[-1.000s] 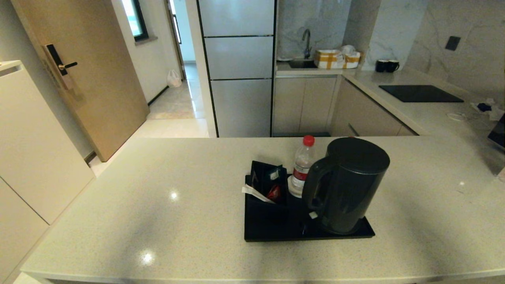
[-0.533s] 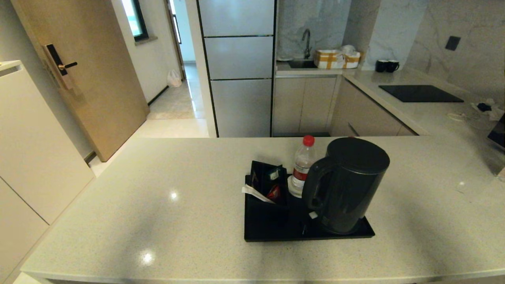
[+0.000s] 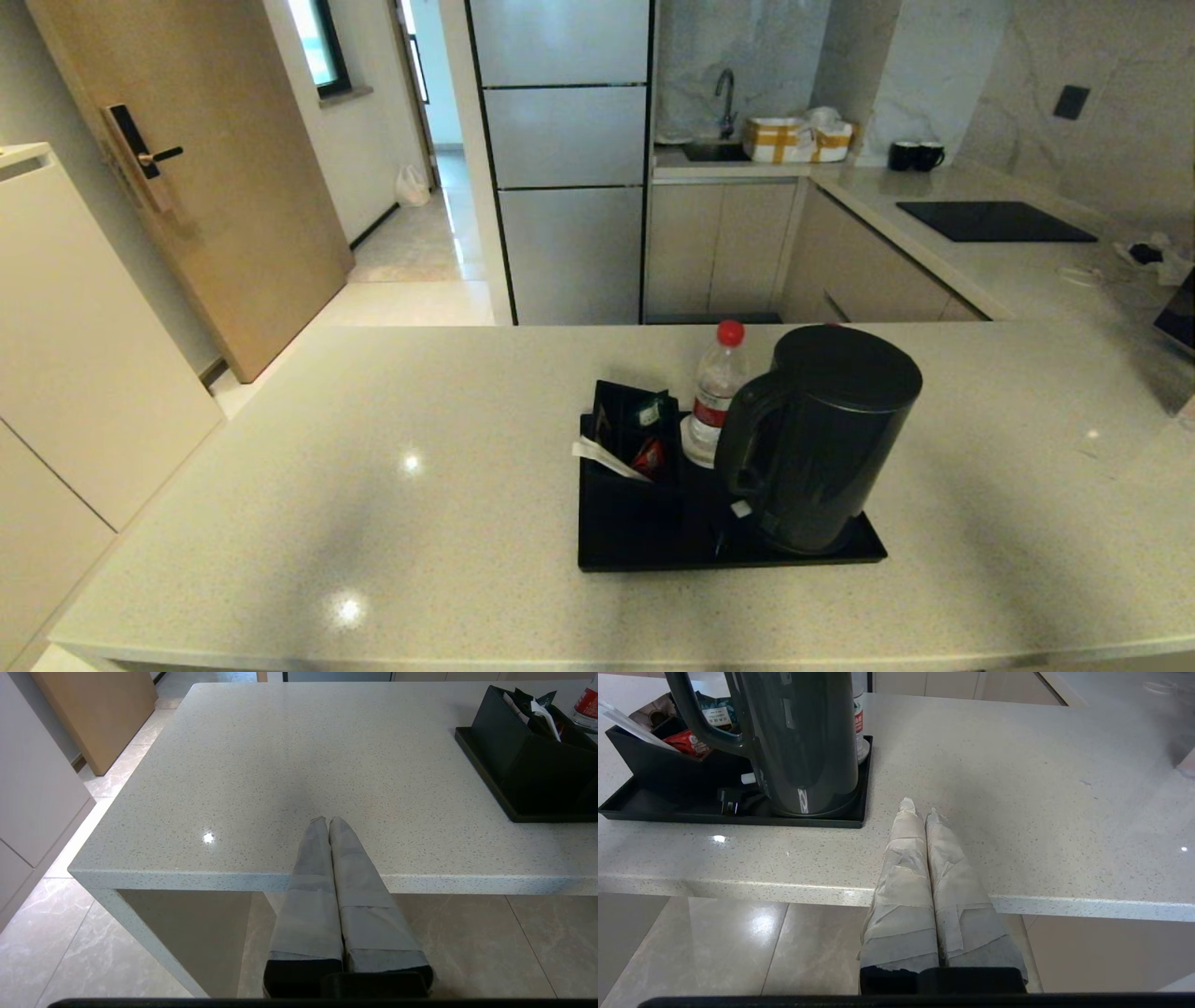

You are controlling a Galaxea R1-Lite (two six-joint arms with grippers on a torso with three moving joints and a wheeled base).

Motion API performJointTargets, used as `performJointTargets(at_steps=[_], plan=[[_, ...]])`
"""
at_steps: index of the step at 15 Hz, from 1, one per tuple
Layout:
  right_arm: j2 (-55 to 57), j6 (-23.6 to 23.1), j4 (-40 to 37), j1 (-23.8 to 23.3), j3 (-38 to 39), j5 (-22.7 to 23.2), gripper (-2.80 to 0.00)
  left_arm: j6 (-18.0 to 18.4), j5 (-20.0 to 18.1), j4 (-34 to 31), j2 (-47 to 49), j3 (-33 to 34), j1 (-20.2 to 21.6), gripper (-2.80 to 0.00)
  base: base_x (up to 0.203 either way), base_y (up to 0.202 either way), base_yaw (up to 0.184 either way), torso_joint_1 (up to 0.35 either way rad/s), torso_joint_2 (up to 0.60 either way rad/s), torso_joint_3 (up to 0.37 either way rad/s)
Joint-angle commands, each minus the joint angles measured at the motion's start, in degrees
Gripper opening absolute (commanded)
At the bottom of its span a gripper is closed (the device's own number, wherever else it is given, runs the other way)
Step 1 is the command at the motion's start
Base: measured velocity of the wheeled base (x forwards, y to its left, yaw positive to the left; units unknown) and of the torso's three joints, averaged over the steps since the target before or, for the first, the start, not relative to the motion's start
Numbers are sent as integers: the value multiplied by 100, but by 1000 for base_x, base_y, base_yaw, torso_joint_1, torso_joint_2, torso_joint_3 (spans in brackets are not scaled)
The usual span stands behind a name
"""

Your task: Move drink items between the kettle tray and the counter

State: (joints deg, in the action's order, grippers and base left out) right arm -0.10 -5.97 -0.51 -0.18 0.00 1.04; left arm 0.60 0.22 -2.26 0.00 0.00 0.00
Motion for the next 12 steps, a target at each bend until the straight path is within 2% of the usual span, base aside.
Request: performJointTargets(at_steps=[1, 12], plan=[[10, -9, -2, 1, 0, 2, -280, 2, 4, -2, 0, 0, 0, -280, 0, 0, 0, 0, 0, 0], [10, -6, -2, -3, 0, 2, -280, 2, 4, -7, 0, 0, 0, -280, 0, 0, 0, 0, 0, 0]])
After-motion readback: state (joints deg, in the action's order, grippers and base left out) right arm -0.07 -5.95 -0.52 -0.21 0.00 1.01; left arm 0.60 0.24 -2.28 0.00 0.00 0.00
